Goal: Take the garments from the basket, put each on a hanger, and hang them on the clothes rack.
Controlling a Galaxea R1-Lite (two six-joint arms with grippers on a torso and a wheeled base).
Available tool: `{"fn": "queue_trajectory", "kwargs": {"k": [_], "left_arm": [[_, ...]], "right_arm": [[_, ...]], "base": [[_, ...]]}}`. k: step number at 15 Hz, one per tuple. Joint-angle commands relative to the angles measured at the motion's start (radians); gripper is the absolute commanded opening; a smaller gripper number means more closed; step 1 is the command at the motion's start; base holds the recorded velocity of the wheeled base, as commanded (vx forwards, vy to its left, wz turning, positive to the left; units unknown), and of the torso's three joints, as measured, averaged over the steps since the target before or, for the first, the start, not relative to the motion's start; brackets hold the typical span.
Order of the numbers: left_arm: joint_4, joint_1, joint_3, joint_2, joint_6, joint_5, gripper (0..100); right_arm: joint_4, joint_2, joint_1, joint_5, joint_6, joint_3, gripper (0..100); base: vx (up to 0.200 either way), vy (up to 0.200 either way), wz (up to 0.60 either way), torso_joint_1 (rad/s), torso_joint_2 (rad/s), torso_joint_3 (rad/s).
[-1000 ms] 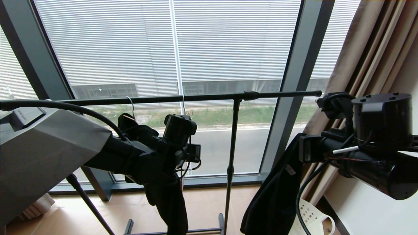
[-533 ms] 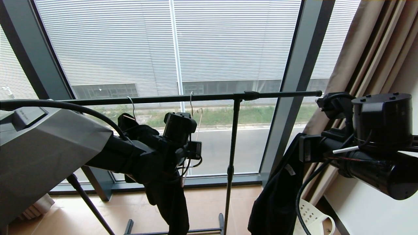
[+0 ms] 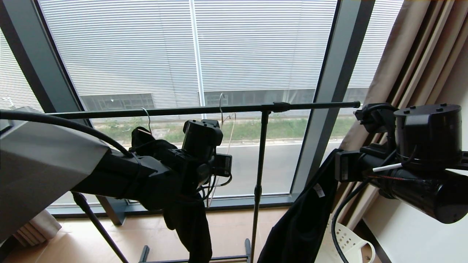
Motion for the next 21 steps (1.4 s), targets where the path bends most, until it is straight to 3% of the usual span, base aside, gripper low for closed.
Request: {"fn": "queue_trajectory", "kwargs": {"k": [1, 8, 10, 14, 15, 18, 19, 21], "left_arm": [[0.0, -0.04, 0.06, -0.072, 0.002, -0.001, 0], [-0.001, -0.118, 0.254, -0.248, 0.005, 0.0, 0], [-0.007, -0.129, 0.385, -0.369, 0.021, -0.015, 0], [-0.159, -0.118, 0.695, -0.523, 0.103, -0.184, 0], [-0.273, -0.105, 0.84, -0.572, 0.149, -0.256, 0], [-0.406, -0.068, 0.992, -0.621, 0.203, -0.357, 0], [-0.406, -0.068, 0.992, -0.621, 0.203, -0.357, 0], [-0.428, -0.068, 1.049, -0.65, 0.206, -0.455, 0]], "right_arm": [[-0.001, -0.001, 0.0, 0.001, 0.0, 0.0, 0], [0.001, 0.002, 0.0, 0.001, 0.0, 0.002, 0], [-0.001, 0.027, 0.0, 0.002, 0.002, 0.0, 0], [-0.004, 0.054, 0.0, -0.002, 0.003, 0.009, 0], [-0.03, 0.051, 0.0, -0.015, 0.0, 0.023, 0], [-0.042, 0.05, 0.0, -0.041, -0.024, 0.019, 0], [-0.042, 0.05, 0.0, -0.041, -0.024, 0.019, 0], [-0.045, 0.071, 0.007, -0.094, -0.087, 0.014, 0]], "base": [[0.0, 0.0, 0.0, 0.0, 0.0, 0.0], [0.0, 0.0, 0.0, 0.0, 0.0, 0.0], [0.0, 0.0, 0.0, 0.0, 0.0, 0.0], [0.0, 0.0, 0.0, 0.0, 0.0, 0.0], [0.0, 0.0, 0.0, 0.0, 0.0, 0.0], [0.0, 0.0, 0.0, 0.0, 0.0, 0.0], [0.0, 0.0, 0.0, 0.0, 0.0, 0.0], [0.0, 0.0, 0.0, 0.0, 0.0, 0.0]]}}
